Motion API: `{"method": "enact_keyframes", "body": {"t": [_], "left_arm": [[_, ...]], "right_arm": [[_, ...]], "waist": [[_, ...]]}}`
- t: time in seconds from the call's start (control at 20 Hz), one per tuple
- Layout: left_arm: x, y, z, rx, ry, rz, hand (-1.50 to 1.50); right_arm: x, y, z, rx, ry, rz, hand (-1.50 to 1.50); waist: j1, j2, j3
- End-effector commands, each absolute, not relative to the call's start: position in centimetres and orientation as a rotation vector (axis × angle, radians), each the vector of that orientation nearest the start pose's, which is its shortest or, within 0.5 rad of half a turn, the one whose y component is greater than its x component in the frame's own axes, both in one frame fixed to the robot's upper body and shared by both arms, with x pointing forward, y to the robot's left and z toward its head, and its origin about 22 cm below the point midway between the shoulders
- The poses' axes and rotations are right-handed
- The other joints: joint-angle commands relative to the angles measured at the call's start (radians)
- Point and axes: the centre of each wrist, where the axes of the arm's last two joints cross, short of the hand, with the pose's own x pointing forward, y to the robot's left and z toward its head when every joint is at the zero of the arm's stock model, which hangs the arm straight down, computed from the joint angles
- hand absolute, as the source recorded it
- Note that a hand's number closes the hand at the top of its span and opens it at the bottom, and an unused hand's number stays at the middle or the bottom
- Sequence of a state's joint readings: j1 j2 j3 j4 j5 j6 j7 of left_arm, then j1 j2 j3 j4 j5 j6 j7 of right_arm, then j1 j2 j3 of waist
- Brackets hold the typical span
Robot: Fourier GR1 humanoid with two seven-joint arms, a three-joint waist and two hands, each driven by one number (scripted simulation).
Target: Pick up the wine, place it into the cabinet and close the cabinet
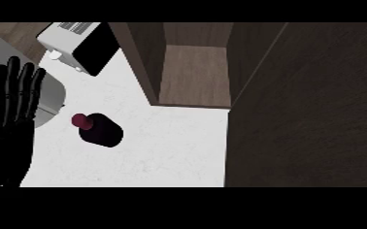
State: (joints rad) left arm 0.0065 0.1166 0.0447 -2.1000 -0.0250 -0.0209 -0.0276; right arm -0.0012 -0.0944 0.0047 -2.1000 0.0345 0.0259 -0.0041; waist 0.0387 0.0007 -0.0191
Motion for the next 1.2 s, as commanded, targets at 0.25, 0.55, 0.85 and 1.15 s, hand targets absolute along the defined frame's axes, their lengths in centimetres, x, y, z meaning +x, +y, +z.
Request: {"method": "enact_keyframes", "body": {"t": [0.25,0.55,0.85,1.15], "left_arm": [[19.9,23.1,13.2,-0.583,-2.131,-0.665,-1.50],[16.7,24.0,10.5,-0.948,-1.801,-0.564,-1.50],[13.8,26.0,14.5,-0.953,-1.785,-0.568,-1.50],[11.3,24.7,15.8,-0.958,-1.783,-0.570,-1.50]], "right_arm": [[18.6,-23.2,12.6,-0.042,-2.068,0.148,-1.50],[16.3,-21.9,13.2,0.244,-1.976,0.240,-1.50],[14.1,-21.5,16.3,0.254,-1.976,0.202,-1.50],[12.2,-22.3,18.6,0.221,-1.964,0.213,-1.50]], "waist": [[-0.077,-0.013,0.015],[-0.036,-0.009,0.019],[-0.034,-0.003,0.019],[-0.034,-0.004,0.019]]}}
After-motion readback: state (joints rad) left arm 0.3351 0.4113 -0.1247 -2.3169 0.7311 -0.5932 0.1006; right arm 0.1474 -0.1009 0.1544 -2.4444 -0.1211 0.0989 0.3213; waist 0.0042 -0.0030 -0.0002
